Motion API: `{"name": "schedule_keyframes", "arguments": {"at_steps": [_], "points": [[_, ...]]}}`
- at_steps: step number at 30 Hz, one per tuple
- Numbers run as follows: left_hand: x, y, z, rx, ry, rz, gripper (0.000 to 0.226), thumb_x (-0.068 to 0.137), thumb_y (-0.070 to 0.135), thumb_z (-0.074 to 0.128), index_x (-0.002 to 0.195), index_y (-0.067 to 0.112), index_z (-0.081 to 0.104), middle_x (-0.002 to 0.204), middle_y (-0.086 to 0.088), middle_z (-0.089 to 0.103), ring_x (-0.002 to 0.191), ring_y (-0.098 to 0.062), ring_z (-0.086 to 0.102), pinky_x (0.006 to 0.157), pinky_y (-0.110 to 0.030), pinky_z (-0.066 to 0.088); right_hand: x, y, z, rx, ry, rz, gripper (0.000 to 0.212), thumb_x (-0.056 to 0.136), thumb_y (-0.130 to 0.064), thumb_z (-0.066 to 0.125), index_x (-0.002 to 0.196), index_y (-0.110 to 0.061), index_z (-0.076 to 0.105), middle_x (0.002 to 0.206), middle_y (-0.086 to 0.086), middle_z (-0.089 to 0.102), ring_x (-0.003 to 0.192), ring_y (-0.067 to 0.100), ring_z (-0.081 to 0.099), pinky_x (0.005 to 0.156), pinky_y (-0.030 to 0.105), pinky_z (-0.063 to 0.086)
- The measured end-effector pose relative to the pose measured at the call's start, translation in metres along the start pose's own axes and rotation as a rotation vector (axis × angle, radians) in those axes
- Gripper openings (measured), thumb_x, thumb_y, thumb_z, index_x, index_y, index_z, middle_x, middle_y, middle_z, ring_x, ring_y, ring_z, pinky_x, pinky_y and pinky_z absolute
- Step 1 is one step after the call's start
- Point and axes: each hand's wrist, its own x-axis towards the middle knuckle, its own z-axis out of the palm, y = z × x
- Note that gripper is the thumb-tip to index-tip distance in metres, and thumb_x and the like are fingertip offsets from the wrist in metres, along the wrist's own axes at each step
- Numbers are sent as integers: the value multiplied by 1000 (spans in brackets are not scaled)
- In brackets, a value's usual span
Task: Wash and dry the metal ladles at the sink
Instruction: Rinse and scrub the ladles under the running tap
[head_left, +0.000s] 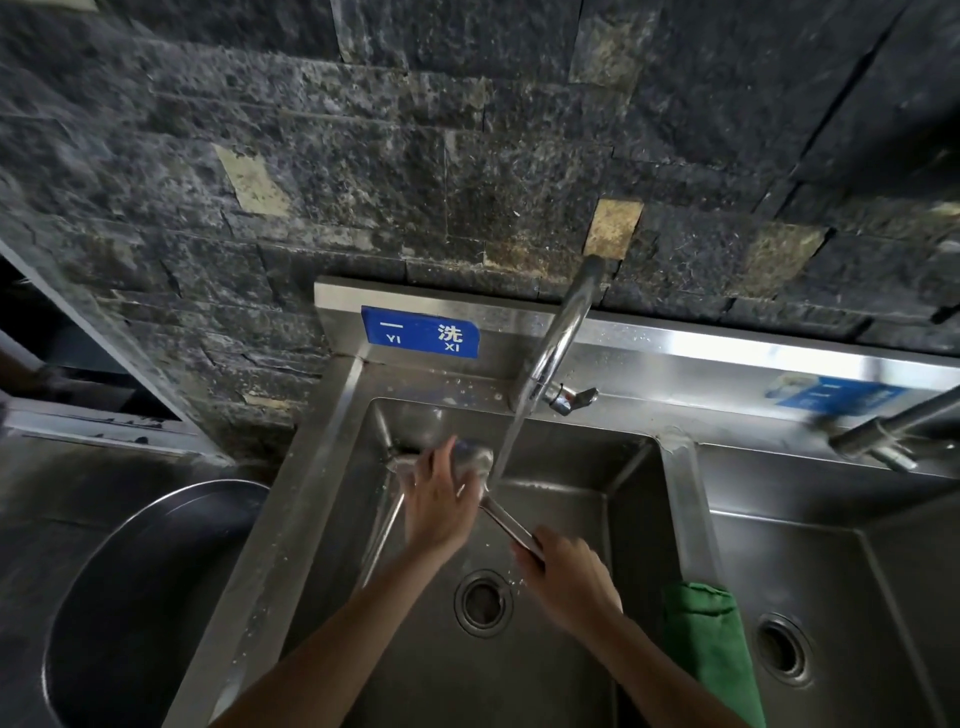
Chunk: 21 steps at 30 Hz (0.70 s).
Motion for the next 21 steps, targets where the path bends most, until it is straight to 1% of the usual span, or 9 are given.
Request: {"name": "schedule_keyframes", "arguments": {"at_steps": [2, 4, 6, 7, 10, 14, 16, 19, 21], "points": [[6, 3, 17, 101, -79, 1, 55, 91, 69, 31, 139, 43, 36, 146, 4, 37, 133, -26, 39, 104, -54, 42, -12, 9, -3, -20, -4, 0, 41, 98, -60, 43, 104, -22, 58, 95, 4, 73, 89, 32, 71, 72, 41, 56], [12, 9, 24, 142, -79, 22, 58, 89, 76, 24, 119, 38, 56, 124, 2, 57, 116, -24, 55, 91, -47, 52, -27, 19, -5, -55, -15, -5, 45, 99, -62, 41, 111, -23, 58, 98, 4, 73, 93, 33, 71, 75, 42, 56], [17, 21, 25, 139, -127, 26, 54, 102, 57, 24, 102, 22, 65, 100, -5, 70, 95, -27, 67, 75, -37, 55, -47, 30, -8, -114, -17, -13, 47, 99, -64, 37, 121, -26, 55, 107, 5, 74, 100, 36, 69, 78, 43, 54], [18, 27, 24, 152, -176, -8, 50, 106, 43, 25, 103, 14, 65, 99, -11, 71, 91, -29, 69, 71, -37, 55, -56, 35, -8, -139, -19, -19, 47, 100, -63, 36, 128, -30, 52, 110, 4, 73, 101, 35, 69, 79, 43, 53], [5, 32, 40, 62, -125, -146, 57, 101, 41, 23, 96, 9, 69, 98, -13, 72, 90, -30, 69, 74, -40, 58, -63, 40, -5, -168, -39, 2, 48, 100, -64, 32, 126, -29, 51, 112, 4, 72, 102, 32, 69, 80, 42, 53], [-17, 28, 50, 33, -8, -83, 43, 96, 44, 29, 95, 23, 67, 99, 1, 67, 99, -23, 62, 79, -38, 54, -50, 31, -7, -137, -50, 24, 45, 100, -63, 35, 114, -24, 54, 109, 5, 72, 102, 33, 69, 79, 41, 52], [5, 22, 41, -66, -34, -231, 37, 102, 36, 31, 98, 21, 66, 103, -6, 69, 102, -29, 64, 81, -39, 53, -50, 33, -9, -144, -48, 23, 44, 100, -62, 36, 114, -25, 54, 108, 5, 72, 102, 33, 69, 79, 41, 52], [28, 13, 29, -404, 81, -669, 47, 107, 27, 31, 133, -6, 52, 139, -28, 53, 129, -40, 50, 107, -43, 37, -46, 42, -6, -118, -42, 20, 45, 99, -64, 37, 112, -25, 54, 105, 4, 73, 99, 33, 69, 77, 41, 52], [23, 17, 27, -732, 110, -779, 59, 104, 43, 36, 137, -4, 51, 126, -27, 59, 109, -40, 60, 92, -46, 46, -32, 40, -3, -65, -32, 4, 46, 97, -66, 38, 108, -24, 54, 99, 3, 73, 94, 33, 70, 75, 40, 54]]}}
